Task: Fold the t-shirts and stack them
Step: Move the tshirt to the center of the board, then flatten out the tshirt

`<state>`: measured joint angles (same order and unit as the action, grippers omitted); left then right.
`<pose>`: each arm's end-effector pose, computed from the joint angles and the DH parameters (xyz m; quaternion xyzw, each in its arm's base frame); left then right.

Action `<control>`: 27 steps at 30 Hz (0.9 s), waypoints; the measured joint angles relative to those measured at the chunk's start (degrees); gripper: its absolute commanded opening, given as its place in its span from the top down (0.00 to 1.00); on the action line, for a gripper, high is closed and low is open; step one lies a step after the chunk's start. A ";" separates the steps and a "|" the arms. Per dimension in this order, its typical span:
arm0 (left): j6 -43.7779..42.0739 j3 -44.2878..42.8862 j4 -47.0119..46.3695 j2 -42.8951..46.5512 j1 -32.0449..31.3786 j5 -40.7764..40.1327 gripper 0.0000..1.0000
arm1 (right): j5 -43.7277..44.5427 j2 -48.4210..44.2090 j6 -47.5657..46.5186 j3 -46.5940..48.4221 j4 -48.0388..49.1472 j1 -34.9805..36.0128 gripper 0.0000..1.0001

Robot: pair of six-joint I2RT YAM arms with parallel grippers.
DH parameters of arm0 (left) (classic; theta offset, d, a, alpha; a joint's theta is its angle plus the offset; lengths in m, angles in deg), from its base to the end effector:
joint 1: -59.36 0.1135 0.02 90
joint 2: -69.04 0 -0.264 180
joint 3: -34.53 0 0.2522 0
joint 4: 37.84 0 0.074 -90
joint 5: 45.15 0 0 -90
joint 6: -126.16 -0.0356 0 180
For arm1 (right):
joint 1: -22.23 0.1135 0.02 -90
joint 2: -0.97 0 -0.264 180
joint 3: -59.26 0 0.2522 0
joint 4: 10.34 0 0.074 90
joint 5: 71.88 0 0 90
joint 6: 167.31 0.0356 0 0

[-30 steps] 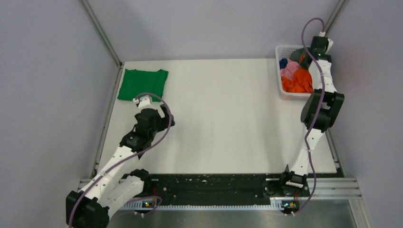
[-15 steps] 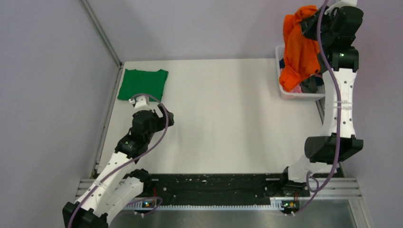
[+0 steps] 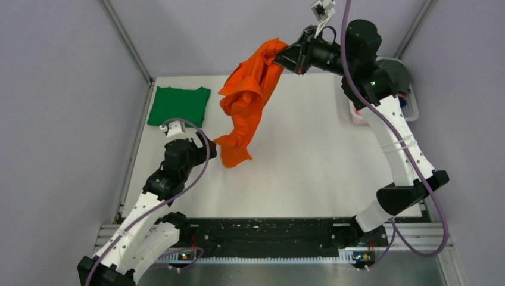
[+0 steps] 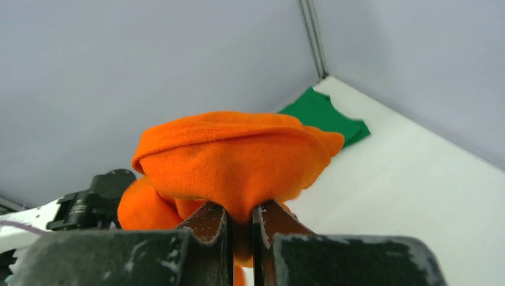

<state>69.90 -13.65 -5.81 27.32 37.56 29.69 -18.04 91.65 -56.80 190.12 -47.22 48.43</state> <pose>0.1625 -0.0550 0.2708 -0.1572 0.8268 -0.1475 0.5196 0.2764 0.1594 0.5461 -0.2578 0.6406 0.4696 0.5502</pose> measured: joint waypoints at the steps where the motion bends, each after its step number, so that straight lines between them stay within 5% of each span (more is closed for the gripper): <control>1: 0.13 0.00 0.02 0.09 0.00 -0.24 0.01 | 0.44 -1.01 0.02 -3.13 1.29 0.22 1.00; 5: 0.68 0.00 0.07 0.94 0.00 -0.92 0.01 | 8.87 -8.96 -0.37 -24.00 5.29 -0.15 0.90; 6: 0.76 0.00 0.09 1.16 0.00 -1.07 0.01 | 11.89 -11.37 -0.26 -30.56 5.86 -0.44 0.79; 8: 0.87 0.00 0.07 1.44 0.00 -1.29 0.01 | 17.59 -15.89 1.22 -43.78 7.39 -1.66 0.41; 14: 1.57 -0.04 0.22 0.66 0.00 -1.51 0.01 | 35.85 -20.41 6.67 -70.75 2.97 -11.41 0.07; 19: 5.64 -1.86 5.75 -1.73 0.00 -1.84 0.01 | 46.66 -25.55 6.75 -71.78 -0.63 -12.11 0.01; 27: 15.28 -1.07 22.75 -5.07 0.00 3.37 0.01 | 39.87 -29.09 -2.97 -71.25 6.19 -7.65 0.01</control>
<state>85.18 -14.72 16.94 22.25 37.56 33.06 21.83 62.55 -59.77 118.86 -41.03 40.78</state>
